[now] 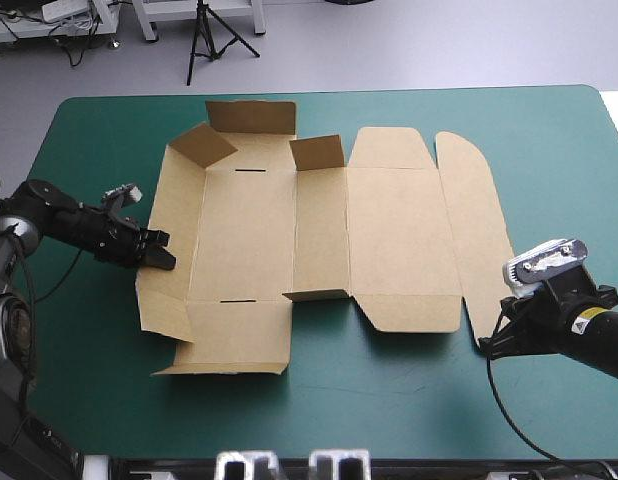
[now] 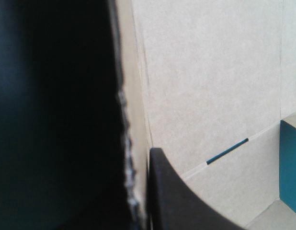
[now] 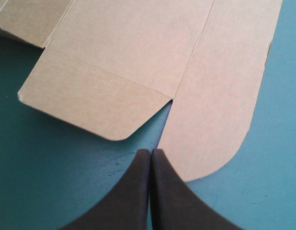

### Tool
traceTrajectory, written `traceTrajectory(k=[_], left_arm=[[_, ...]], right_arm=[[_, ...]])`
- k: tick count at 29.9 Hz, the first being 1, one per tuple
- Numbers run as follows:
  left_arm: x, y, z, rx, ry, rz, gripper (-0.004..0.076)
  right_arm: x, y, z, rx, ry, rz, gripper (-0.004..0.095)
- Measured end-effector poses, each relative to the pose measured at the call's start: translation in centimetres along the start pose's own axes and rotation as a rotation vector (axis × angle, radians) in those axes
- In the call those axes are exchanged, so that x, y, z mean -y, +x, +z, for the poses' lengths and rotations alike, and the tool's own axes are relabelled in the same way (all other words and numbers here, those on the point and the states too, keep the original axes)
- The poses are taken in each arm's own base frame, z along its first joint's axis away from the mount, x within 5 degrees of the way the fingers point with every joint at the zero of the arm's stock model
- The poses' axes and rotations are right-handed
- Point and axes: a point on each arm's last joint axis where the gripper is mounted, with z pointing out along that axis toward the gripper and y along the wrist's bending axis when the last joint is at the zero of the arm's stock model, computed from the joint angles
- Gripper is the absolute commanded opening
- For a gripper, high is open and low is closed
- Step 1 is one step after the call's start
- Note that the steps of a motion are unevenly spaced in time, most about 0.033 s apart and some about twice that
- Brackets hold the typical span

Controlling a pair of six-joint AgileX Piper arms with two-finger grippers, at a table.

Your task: Fold the box

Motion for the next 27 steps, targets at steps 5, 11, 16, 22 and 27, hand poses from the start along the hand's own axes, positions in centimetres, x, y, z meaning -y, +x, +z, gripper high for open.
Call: traceTrajectory(k=[5, 11, 16, 22, 27], left_arm=[[4.0, -2.4, -2.9, 0.076, -0.106, 0.223, -0.0007], [11.9, -5.1, -7.4, 0.187, -0.24, 0.607, -0.0007], [19.2, -6.2, -10.3, 0.276, -0.357, 0.927, -0.0009], [24.9, -5.9, -10.3, 0.335, -0.498, 1.256, -0.0009], [28.0, -5.5, -8.2, 0.329, -0.559, 1.421, -0.0009]], right_arm=[[-0.1, 0.0, 0.0, 0.002, -0.006, 0.004, -0.0019], [0.1, -0.5, 0.0, 0.053, 0.008, -0.001, -0.0019], [0.3, -1.3, -0.1, 0.145, 0.035, 0.005, -0.0019], [0.5, -2.6, -1.1, 0.248, 0.057, 0.048, -0.0019], [0.7, -4.3, -3.3, 0.351, 0.089, 0.033, -0.0019]])
